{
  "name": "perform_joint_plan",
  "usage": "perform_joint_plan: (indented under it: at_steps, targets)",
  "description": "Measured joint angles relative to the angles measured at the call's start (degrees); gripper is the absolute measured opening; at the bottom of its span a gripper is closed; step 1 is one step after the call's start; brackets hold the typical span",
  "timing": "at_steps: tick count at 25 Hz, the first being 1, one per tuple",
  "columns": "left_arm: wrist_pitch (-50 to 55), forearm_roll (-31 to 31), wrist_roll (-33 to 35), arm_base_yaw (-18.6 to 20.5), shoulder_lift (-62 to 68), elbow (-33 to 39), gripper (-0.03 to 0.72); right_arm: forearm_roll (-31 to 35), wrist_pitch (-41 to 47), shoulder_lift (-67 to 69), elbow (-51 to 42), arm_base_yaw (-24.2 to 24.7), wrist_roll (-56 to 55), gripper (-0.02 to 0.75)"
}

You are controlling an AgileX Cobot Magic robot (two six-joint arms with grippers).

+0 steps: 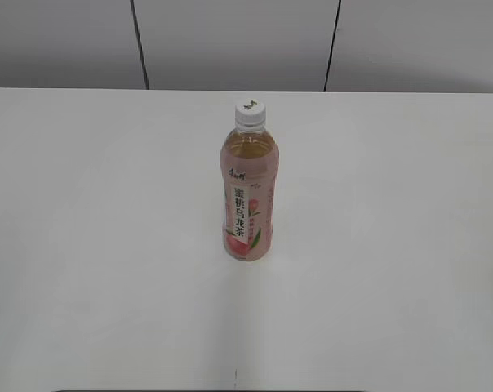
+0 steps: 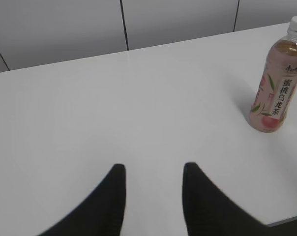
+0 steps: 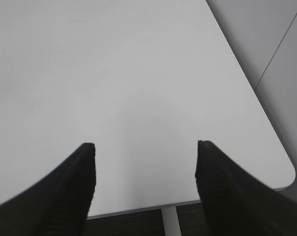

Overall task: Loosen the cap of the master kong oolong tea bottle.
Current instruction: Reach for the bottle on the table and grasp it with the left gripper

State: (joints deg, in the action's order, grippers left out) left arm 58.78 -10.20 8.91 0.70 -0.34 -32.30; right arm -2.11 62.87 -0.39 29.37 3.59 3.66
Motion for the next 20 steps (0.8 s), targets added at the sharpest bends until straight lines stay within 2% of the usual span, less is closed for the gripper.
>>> perform_joint_plan:
  at_steps: [20]
  targets:
    - [0.0, 0.0, 0.0, 0.0, 0.0, 0.0, 0.241, 0.0, 0.0, 0.0, 0.0, 0.0, 0.0, 0.484]
